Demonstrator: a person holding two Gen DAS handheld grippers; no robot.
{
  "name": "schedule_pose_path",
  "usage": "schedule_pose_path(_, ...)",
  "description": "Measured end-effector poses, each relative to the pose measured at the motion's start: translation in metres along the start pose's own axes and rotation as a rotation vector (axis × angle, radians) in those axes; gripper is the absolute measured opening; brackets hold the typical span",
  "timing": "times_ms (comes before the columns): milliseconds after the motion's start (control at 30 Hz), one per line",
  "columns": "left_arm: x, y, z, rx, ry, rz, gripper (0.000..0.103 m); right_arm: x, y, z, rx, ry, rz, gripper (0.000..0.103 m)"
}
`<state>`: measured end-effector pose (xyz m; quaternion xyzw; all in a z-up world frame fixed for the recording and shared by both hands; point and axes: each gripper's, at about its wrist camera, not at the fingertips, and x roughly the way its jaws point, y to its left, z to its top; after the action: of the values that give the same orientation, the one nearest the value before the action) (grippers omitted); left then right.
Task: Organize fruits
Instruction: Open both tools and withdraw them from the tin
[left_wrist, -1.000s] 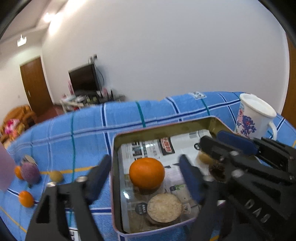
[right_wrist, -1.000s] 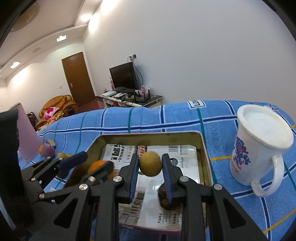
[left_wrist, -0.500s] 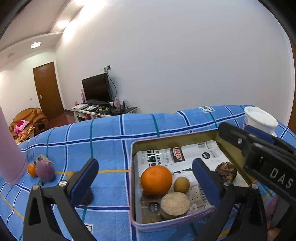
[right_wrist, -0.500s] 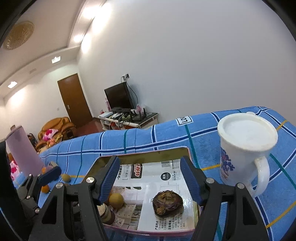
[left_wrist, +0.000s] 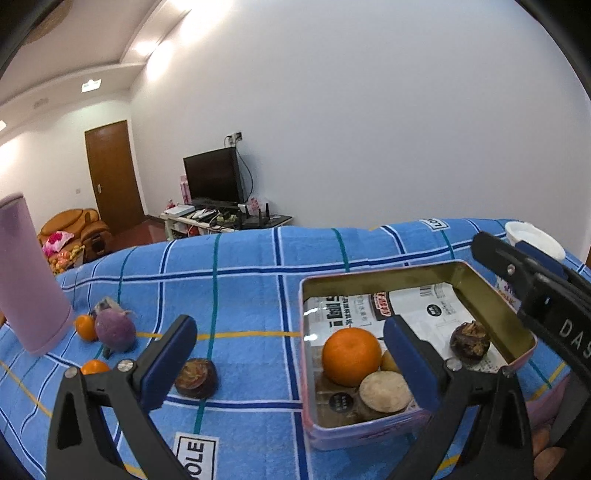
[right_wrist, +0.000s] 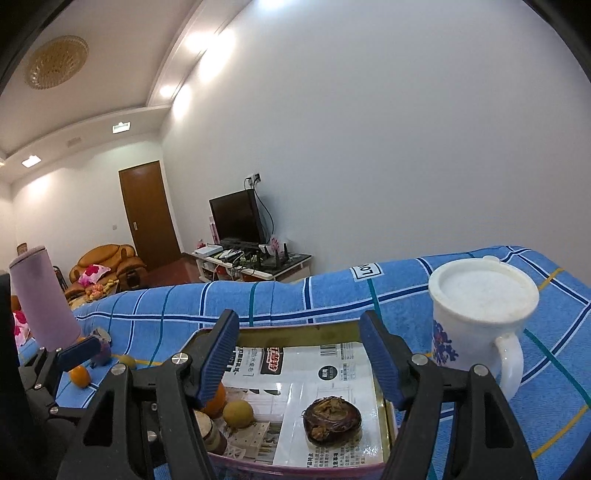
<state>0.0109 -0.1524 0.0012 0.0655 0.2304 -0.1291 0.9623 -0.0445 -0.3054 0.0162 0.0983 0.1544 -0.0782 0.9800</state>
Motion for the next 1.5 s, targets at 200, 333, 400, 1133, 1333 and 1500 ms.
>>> schedule_pose_path(200,-0.008,0.006,-0.005,-0.019,0.001,0.000,0.103,-0.006,-0.001,-0.001,-0.001,-0.003,-0.009,0.069)
schedule_pose_path(333,-0.013,0.011,-0.009,-0.031,0.002,0.003,0.103,-0.013,0.004,-0.002,-0.018,-0.012,-0.022,0.069)
schedule_pose_path(400,-0.014,0.014,-0.010,-0.038,0.007,0.004,0.103,-0.016,0.007,-0.003,-0.028,-0.014,-0.024,0.069)
schedule_pose_path(1133,-0.019,0.039,-0.021,-0.024,0.065,0.043,0.103,-0.027,0.024,-0.010,-0.018,-0.010,-0.011,0.069)
schedule_pose_path(1333,-0.017,0.053,-0.024,0.062,0.081,0.075,0.103,-0.028,0.031,-0.012,-0.035,-0.009,0.003,0.069)
schedule_pose_path(1500,-0.012,0.079,-0.020,0.067,0.087,0.087,0.103,-0.026,0.037,-0.014,-0.017,0.012,0.022,0.069)
